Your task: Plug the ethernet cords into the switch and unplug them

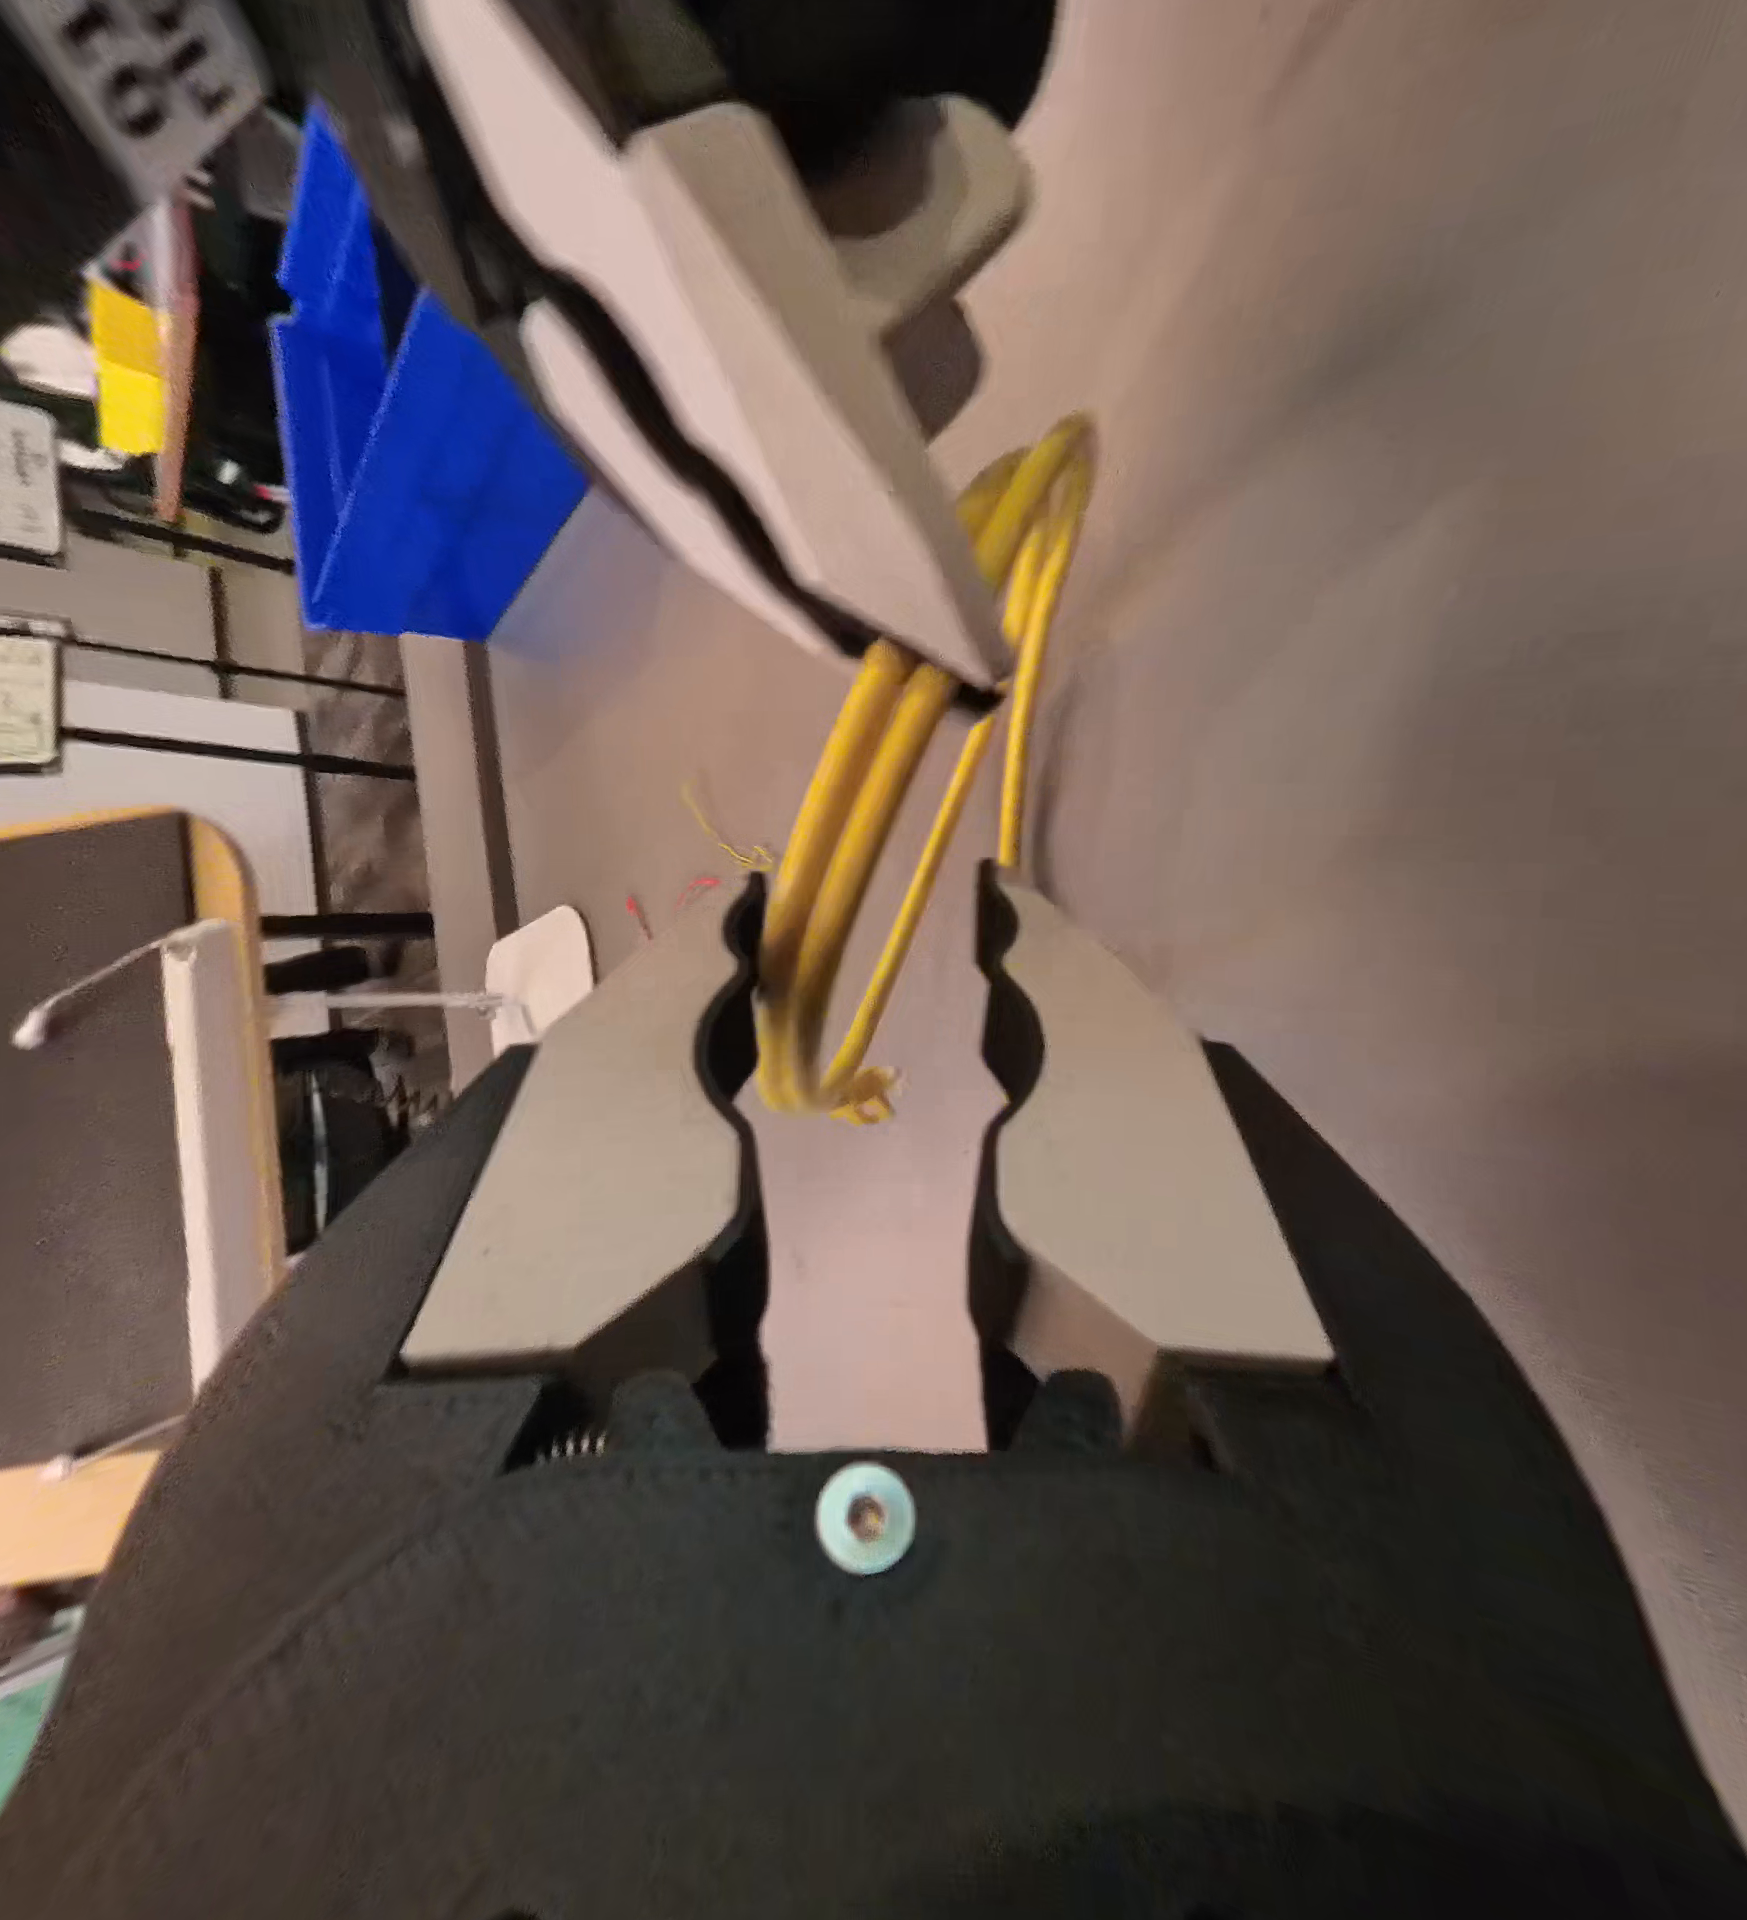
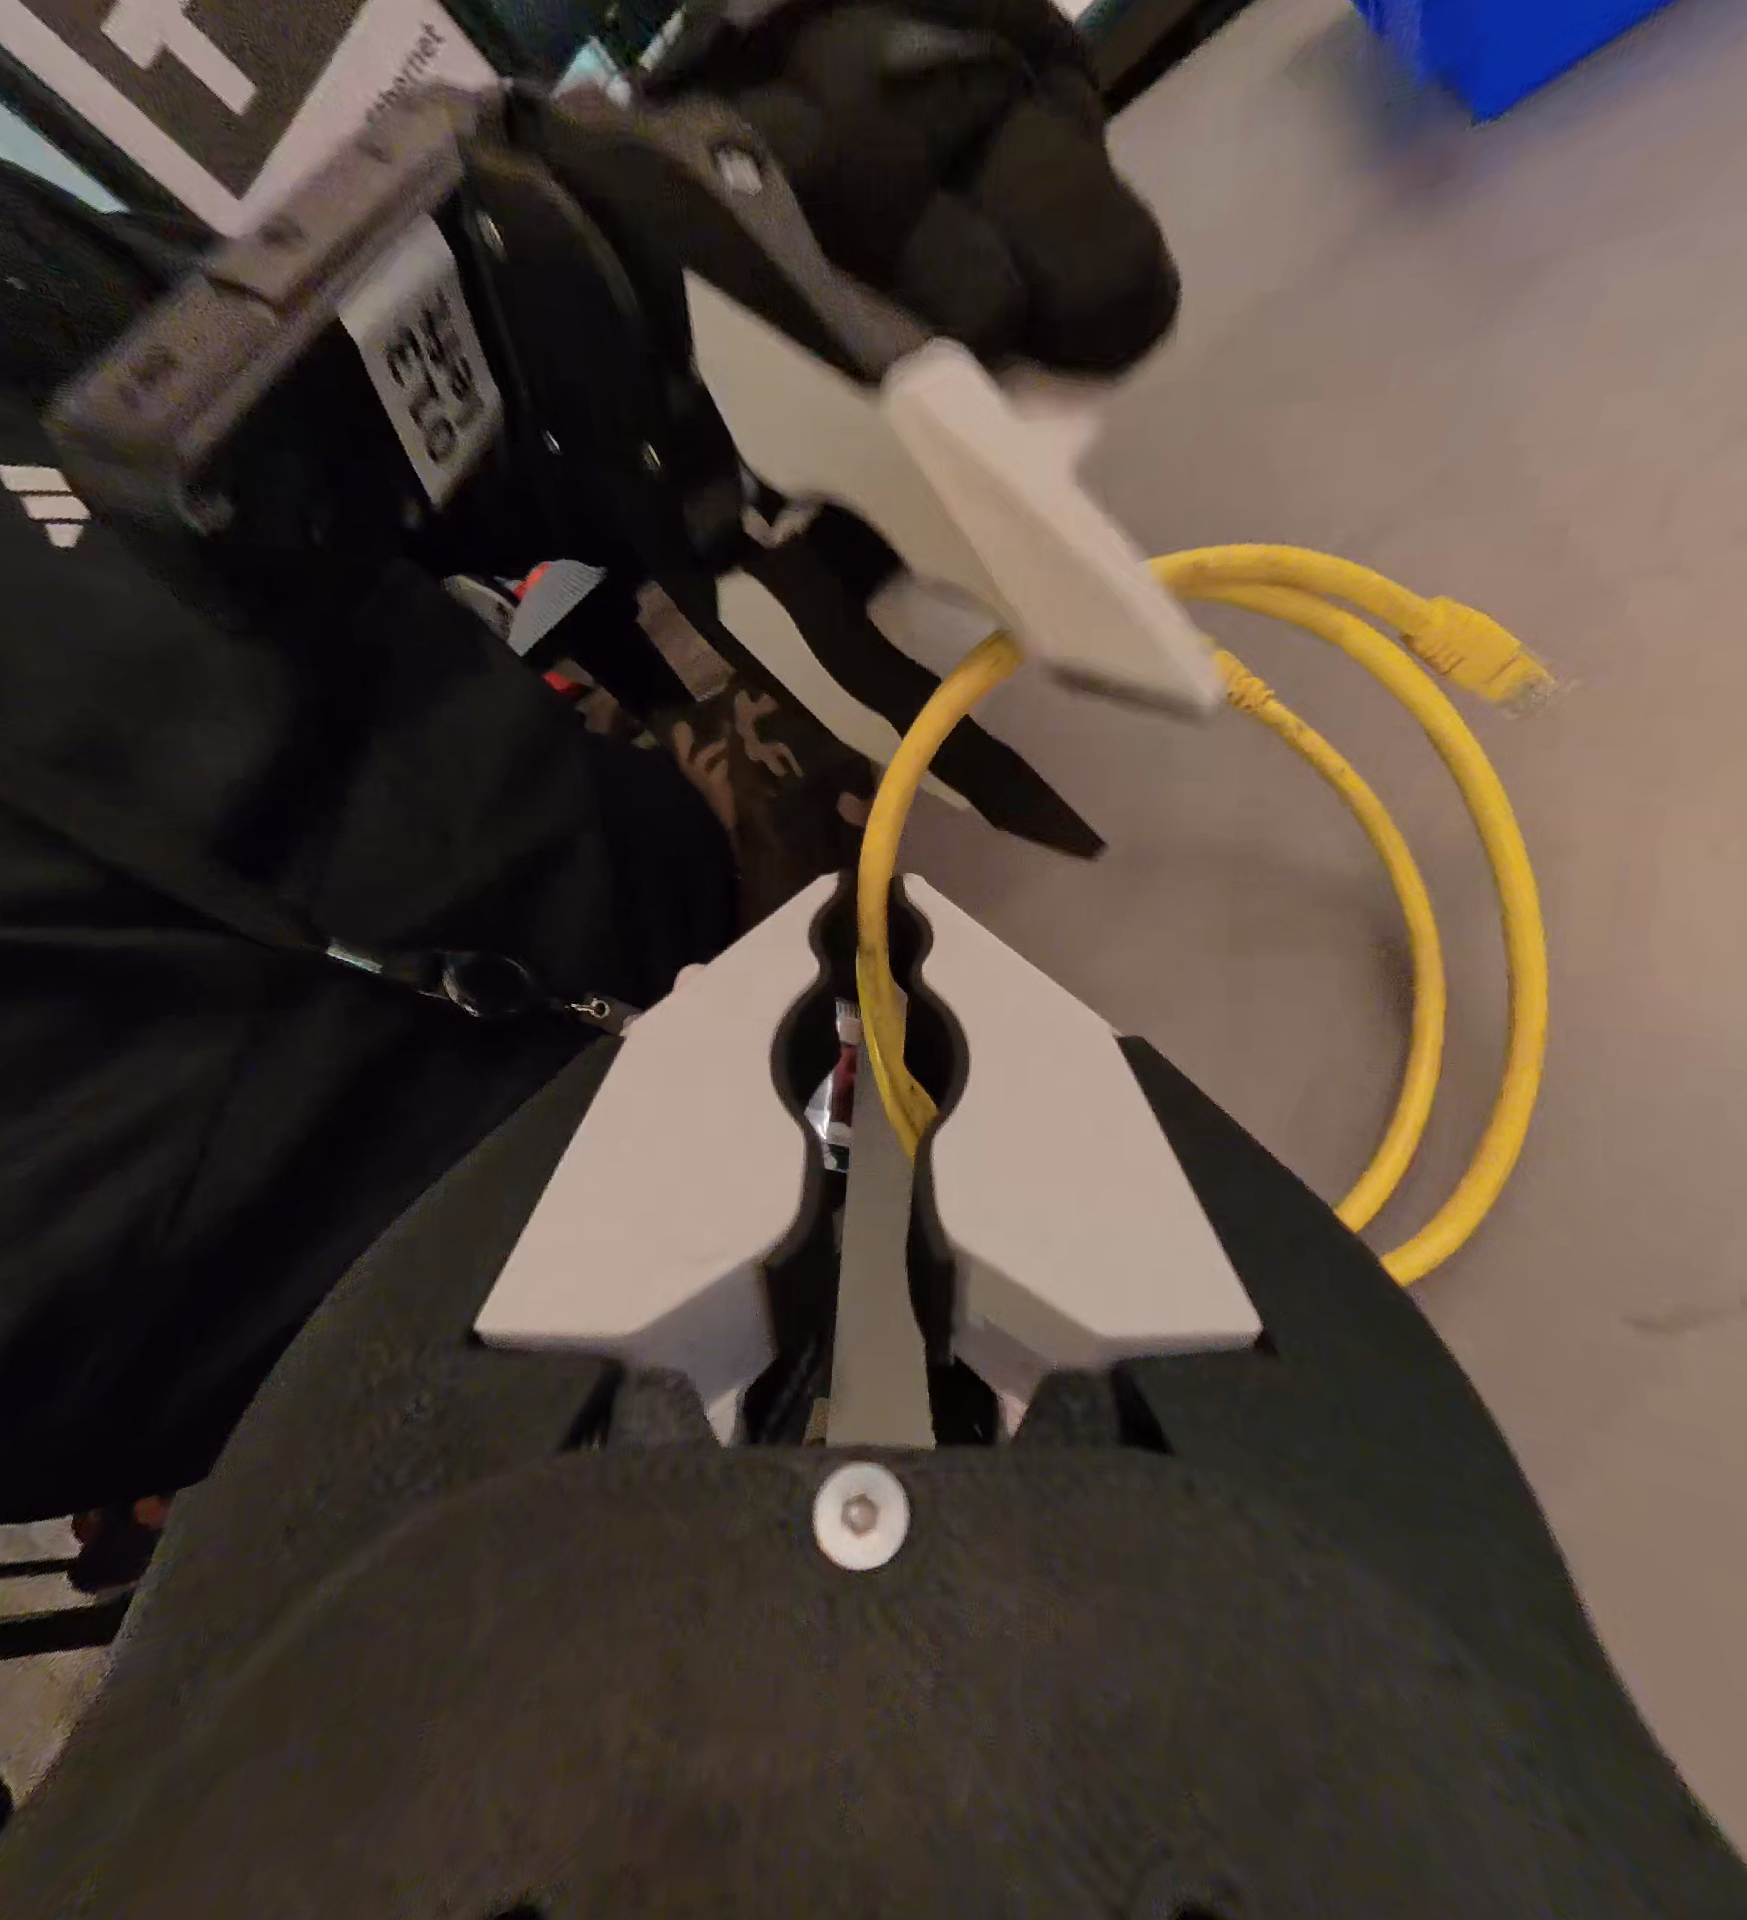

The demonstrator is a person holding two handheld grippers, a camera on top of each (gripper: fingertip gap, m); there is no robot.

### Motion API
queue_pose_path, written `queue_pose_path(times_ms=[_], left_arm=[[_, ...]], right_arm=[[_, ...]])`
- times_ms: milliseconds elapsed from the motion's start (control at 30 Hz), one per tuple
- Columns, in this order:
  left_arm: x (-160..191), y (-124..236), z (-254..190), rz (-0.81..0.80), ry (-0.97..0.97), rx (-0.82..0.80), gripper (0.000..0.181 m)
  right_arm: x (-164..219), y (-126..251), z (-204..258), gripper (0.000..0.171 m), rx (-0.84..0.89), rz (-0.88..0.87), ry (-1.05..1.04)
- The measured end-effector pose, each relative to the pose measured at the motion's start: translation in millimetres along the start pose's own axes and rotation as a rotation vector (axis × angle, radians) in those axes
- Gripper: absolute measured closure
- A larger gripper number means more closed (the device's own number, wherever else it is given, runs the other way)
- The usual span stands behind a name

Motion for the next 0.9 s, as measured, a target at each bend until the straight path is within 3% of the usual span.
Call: queue_pose_path(times_ms=[33, 67, 100, 167, 267, 400, 467, 600, 733, 833, 900], left_arm=[[-2.2, -2.6, 0.4, -0.001, -0.007, -0.016, 0.155], [-1.7, -3.5, 4.6, 0.013, -0.002, -0.051, 0.177], [1.5, -4.5, 5.0, 0.035, 0.000, -0.046, 0.180], [6.6, -3.9, 11.4, 0.040, 0.065, -0.056, 0.181], [14.3, -0.8, 22.7, 0.017, 0.212, -0.021, 0.181], [21.5, 6.5, 44.6, -0.071, 0.406, -0.004, 0.181], [19.7, 9.2, 50.8, -0.131, 0.471, 0.025, 0.181], [12.4, 13.8, 60.8, -0.246, 0.598, 0.063, 0.181], [7.5, 18.2, 65.1, -0.366, 0.713, 0.143, 0.181], [5.1, 23.2, 67.5, -0.415, 0.744, 0.212, 0.154], [0.5, 25.4, 68.6, -0.407, 0.702, 0.211, 0.153]], right_arm=[[-1.3, -1.0, 1.1, 0.167, -0.009, 0.005, 0.000], [-2.0, -2.1, 0.7, 0.167, -0.003, 0.013, -0.001], [-3.5, -2.3, -0.8, 0.167, 0.016, 0.011, 0.005], [-12.3, 3.8, -4.8, 0.161, 0.078, -0.036, 0.035], [-26.4, 20.6, -6.2, 0.130, 0.231, -0.097, 0.191], [-28.9, 38.5, -8.1, 0.119, 0.404, -0.048, 0.355], [-32.0, 42.7, -11.3, 0.128, 0.428, -0.059, 0.354], [-43.0, 50.8, -15.4, 0.165, 0.402, -0.149, 0.333], [-52.9, 56.8, -13.0, 0.169, 0.358, -0.162, 0.299], [-52.1, 54.1, -13.2, 0.170, 0.387, -0.052, 0.339], [-51.9, 48.7, -11.1, 0.171, 0.380, 0.024, 0.354]])
Point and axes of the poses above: each gripper's, where its closed fingertips meet, y back along the fingers, x out of its underside, z = x × y across the jaws, the point moved 3 cm from there along y, back along the fingers, and after that the axes turned 4 degrees about x, right-handed, at the moved point
